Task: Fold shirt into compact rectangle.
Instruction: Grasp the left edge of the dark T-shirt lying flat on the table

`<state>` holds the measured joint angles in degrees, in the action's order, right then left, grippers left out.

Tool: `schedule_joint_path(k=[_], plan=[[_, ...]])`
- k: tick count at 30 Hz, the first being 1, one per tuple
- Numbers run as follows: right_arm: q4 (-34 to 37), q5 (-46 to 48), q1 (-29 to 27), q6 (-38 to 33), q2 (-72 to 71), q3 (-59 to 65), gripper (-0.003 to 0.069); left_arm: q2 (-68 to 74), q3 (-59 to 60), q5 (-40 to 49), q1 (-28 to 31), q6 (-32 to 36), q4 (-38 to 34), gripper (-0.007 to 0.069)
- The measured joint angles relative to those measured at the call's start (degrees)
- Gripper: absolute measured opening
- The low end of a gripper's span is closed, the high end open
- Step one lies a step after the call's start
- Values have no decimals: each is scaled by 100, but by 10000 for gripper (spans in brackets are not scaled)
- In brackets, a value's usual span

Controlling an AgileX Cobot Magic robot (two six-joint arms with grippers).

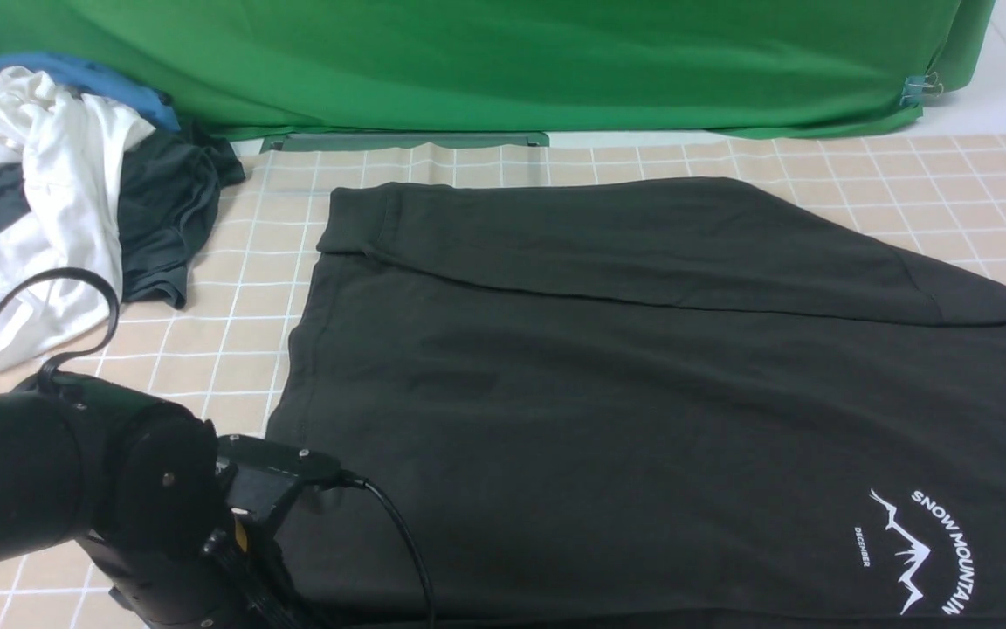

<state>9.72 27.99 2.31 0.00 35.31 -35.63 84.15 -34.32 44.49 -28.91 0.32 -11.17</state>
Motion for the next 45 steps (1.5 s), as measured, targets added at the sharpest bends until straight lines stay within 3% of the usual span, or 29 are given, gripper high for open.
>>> schedule_joint_path(k=[7,10,20,26,34,38,45], plan=[[2,0,0,0,0,0,41,-938,-1,601,-5,13,-269,32],[2,0,0,0,0,0,42,-1457,-335,1101,-5,-278,-264,31],[89,-29,0,0,0,0,43,-1662,-1307,2143,-5,-683,-241,21],[107,-41,0,0,0,0,45,-1621,-754,2131,-5,-724,-267,21],[107,-59,0,0,0,0,46,-1616,136,1219,-5,-727,-272,32],[107,-59,0,0,0,0,49,-1621,398,943,-5,-721,-137,109],[112,-59,0,0,0,0,51,-1621,447,733,-5,-658,-152,347]])
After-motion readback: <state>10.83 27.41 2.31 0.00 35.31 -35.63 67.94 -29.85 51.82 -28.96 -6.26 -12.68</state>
